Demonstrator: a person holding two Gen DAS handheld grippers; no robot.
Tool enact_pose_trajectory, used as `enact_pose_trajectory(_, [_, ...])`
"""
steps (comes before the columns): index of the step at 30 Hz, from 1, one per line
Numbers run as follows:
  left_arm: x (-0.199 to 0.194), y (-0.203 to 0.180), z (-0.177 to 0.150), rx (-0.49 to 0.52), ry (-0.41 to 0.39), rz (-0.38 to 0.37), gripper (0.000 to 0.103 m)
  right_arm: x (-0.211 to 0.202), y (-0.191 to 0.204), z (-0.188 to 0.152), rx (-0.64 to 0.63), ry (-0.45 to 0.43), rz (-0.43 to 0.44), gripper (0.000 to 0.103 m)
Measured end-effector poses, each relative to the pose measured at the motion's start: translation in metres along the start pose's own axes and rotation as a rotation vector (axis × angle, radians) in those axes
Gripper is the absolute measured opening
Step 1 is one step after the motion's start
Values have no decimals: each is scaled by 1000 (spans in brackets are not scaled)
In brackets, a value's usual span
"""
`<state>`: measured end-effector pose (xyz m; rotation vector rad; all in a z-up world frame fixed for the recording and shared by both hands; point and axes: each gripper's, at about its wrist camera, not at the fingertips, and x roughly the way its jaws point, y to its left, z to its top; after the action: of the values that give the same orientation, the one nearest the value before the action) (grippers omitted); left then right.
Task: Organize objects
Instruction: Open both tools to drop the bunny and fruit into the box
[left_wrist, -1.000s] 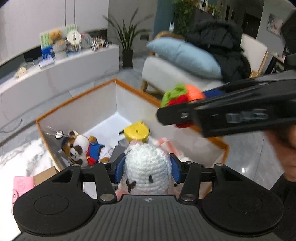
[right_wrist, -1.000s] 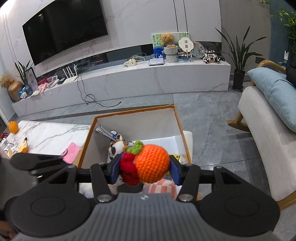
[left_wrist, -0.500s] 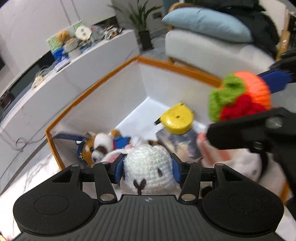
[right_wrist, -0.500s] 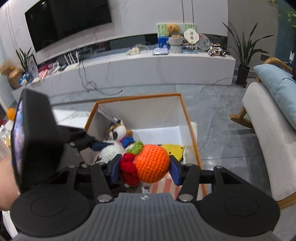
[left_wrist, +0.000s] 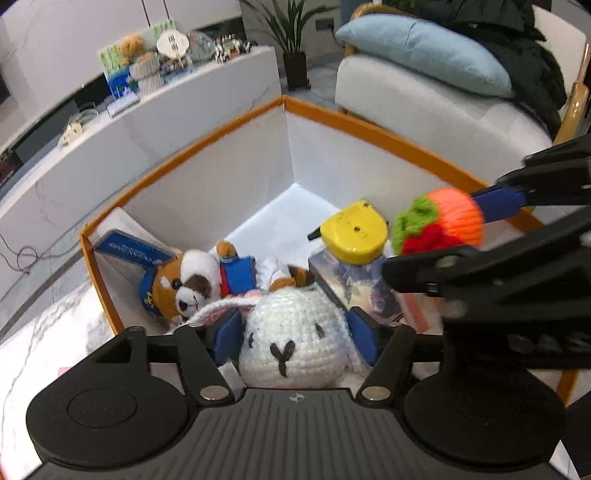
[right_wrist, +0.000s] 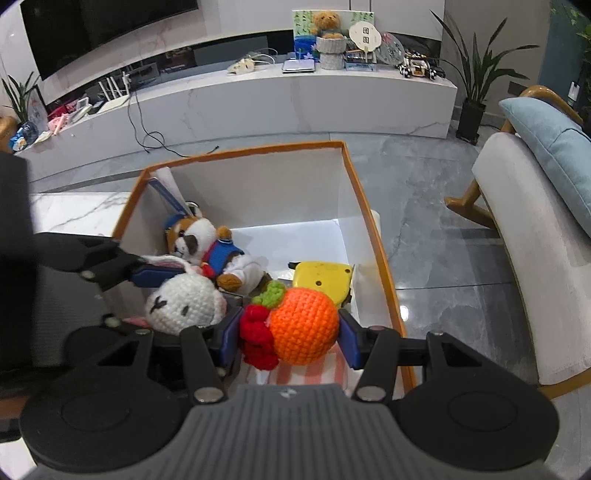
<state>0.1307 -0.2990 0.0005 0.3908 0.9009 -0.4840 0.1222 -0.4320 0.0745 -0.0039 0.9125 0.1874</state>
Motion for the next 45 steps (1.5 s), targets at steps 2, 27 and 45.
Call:
enact_pose_trajectory(2, [-5,0,0,-1,-37,-22,87,1,1,1,7,-2,-5,56])
enact_pose_trajectory(27, [-16,-6,-12,-22,60,-18,64,1,0,1,15,-7,-3,56])
enact_pose_trajectory(45, [-21,1,-9,-73,-47,-94,80,-4,-12,5,98,-72,-24,57])
